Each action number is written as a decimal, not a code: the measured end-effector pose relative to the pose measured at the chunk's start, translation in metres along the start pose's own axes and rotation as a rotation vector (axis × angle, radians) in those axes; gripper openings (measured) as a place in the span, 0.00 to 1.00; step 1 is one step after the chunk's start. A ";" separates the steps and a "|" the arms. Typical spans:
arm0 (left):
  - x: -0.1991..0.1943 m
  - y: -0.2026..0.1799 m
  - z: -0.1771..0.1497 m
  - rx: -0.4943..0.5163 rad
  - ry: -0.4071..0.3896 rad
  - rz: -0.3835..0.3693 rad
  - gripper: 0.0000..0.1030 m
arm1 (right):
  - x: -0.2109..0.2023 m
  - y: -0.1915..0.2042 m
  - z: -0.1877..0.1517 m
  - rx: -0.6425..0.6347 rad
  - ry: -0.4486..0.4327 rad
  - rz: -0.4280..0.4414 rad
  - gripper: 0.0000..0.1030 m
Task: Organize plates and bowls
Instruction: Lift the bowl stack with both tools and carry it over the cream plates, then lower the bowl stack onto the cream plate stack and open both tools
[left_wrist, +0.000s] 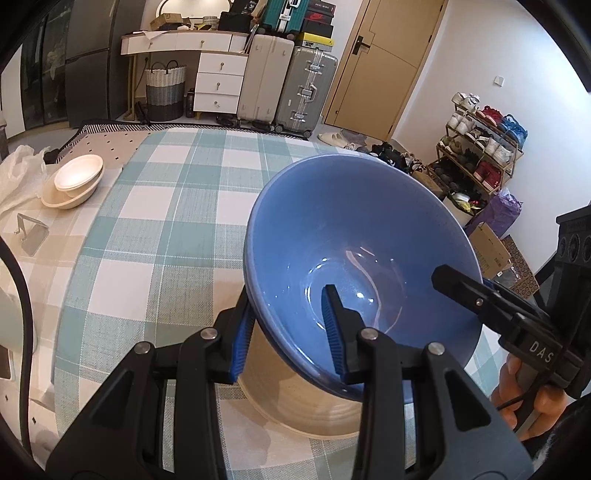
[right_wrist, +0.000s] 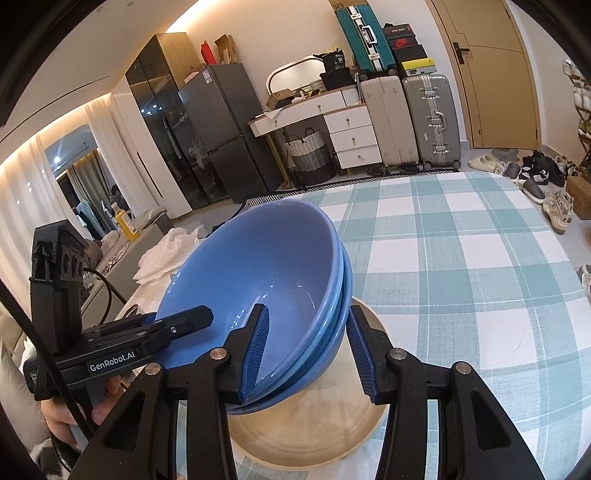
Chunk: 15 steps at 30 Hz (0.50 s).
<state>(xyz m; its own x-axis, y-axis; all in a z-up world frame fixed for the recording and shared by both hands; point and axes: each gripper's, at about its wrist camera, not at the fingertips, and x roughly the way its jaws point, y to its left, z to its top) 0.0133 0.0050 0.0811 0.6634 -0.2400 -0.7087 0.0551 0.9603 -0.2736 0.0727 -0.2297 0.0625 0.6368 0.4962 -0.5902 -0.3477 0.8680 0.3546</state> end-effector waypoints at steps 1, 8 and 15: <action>0.003 0.001 -0.001 -0.001 0.004 0.000 0.31 | 0.002 -0.001 0.000 0.003 0.004 -0.001 0.44; 0.027 0.007 -0.004 -0.005 0.032 0.004 0.31 | 0.016 -0.012 -0.003 0.017 0.029 -0.004 0.44; 0.042 0.007 -0.002 -0.003 0.033 0.001 0.31 | 0.025 -0.021 -0.005 0.030 0.043 -0.010 0.44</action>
<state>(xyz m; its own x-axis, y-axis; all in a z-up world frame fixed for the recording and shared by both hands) 0.0405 0.0017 0.0483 0.6387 -0.2432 -0.7300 0.0519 0.9602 -0.2745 0.0928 -0.2356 0.0360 0.6098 0.4882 -0.6243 -0.3201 0.8724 0.3695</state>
